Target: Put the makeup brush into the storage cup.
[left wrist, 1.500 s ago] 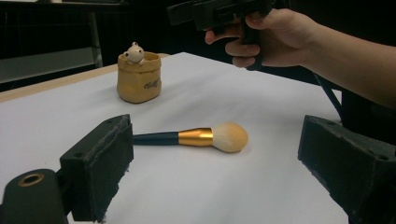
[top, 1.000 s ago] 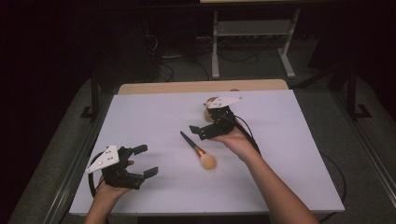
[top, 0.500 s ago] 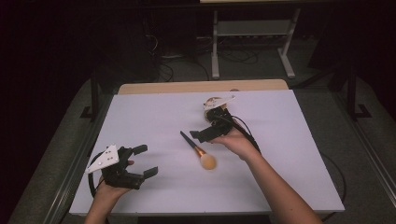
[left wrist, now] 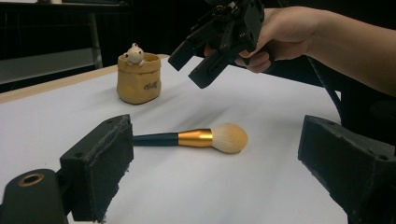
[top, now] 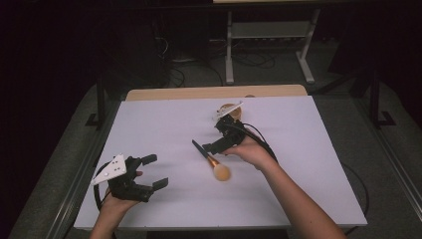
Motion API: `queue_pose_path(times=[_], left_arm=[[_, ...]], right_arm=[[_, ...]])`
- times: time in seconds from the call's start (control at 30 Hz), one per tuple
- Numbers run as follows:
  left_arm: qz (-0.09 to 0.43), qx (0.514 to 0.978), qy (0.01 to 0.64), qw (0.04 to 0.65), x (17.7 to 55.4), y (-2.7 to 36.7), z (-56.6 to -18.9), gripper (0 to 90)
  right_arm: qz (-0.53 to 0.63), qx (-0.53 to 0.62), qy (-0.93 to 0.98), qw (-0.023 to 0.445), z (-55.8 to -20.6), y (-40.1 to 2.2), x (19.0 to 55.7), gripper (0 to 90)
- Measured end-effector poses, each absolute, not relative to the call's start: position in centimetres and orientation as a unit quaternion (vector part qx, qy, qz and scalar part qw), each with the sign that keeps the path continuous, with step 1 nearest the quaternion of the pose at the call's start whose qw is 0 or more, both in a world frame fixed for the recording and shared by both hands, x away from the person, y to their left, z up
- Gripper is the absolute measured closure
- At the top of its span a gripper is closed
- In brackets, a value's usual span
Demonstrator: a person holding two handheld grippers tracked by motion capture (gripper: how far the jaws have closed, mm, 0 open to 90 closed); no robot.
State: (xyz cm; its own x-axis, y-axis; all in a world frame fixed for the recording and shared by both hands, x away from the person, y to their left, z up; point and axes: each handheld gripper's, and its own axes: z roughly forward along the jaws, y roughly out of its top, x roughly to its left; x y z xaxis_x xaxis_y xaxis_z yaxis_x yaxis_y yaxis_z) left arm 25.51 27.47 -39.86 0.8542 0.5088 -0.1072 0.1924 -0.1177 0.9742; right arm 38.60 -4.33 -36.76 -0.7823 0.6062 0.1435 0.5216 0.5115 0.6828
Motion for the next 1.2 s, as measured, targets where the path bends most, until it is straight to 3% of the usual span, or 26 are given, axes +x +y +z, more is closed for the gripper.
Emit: queue_pose_path(times=[0.9,1.2], left_arm=[[0.126,0.738,0.238,0.619,25.5,27.4,-39.9,10.0],[0.127,0.737,0.237,0.620,25.5,27.4,-39.9,10.0]], right_arm=[[0.285,0.361,0.888,-0.016,-37.9,-3.3,39.3,15.1],[0.268,0.363,0.892,-0.034,-38.5,-2.7,39.3,23.2]])
